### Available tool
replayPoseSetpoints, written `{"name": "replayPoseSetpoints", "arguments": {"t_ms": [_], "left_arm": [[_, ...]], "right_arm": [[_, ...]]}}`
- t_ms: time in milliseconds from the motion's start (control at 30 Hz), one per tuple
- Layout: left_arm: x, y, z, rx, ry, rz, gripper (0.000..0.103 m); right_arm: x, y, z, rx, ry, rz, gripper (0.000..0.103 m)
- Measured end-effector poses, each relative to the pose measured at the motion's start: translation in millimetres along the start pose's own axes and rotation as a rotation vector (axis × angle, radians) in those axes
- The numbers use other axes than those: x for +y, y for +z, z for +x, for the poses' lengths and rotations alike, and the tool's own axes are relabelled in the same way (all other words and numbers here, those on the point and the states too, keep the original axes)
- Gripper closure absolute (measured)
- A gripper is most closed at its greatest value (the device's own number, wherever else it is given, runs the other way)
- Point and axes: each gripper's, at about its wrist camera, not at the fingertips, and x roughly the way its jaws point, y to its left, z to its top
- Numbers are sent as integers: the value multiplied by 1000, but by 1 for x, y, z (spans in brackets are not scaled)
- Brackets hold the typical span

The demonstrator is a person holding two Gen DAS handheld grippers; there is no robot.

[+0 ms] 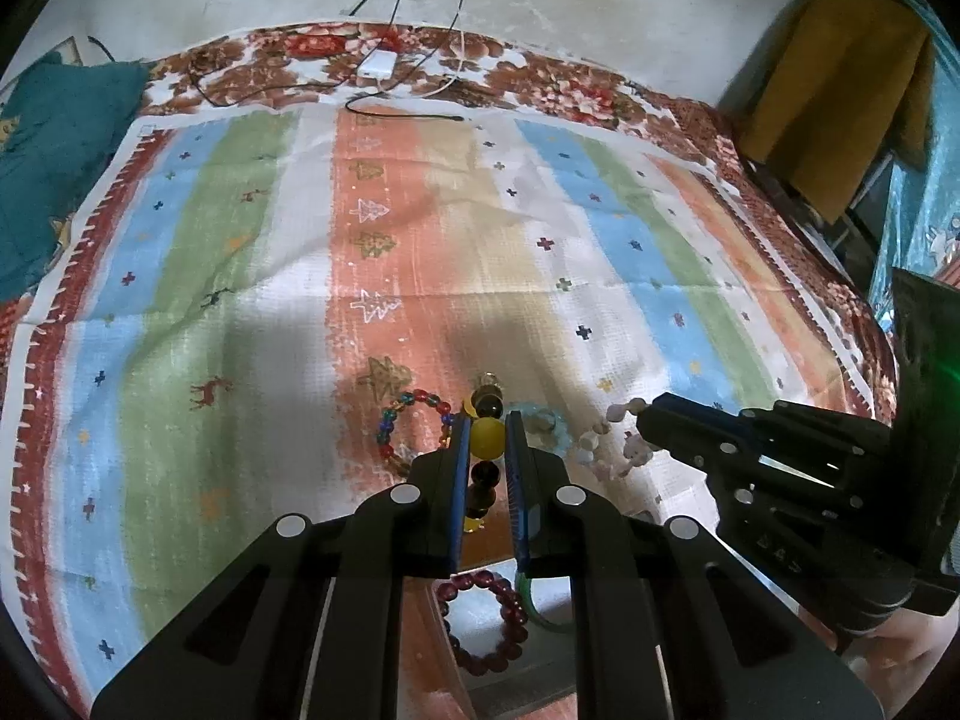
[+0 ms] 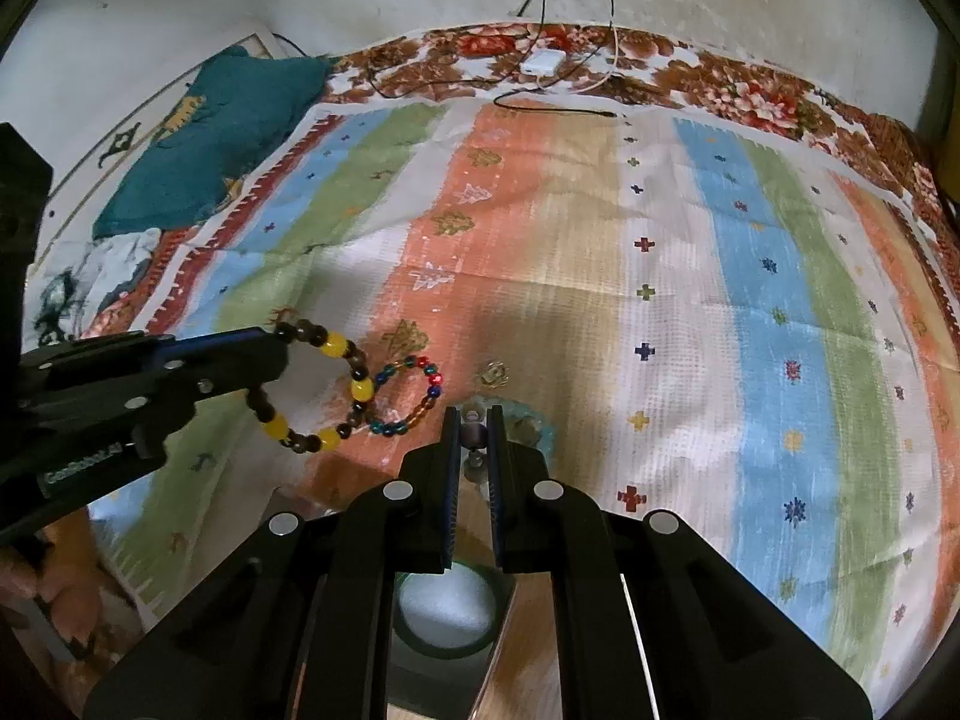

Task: Organize jewelry
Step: 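Carry the yellow-and-black bracelet with the left tool while the right tool carries the white bracelet to the tin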

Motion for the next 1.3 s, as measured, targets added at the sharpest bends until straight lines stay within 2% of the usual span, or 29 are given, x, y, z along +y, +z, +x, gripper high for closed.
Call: {"name": "replayPoseSetpoints", "arguments": {"t_ms": [933,1300], "left_arm": [[-13,-28,-31,-45,-43,9,92],[-21,-44,-40,-49,-52,26,92]], "right_arm": [[14,-26,-34,-43,40,-50,94],[18,-38,-37,-26,50,-65,94]]}}
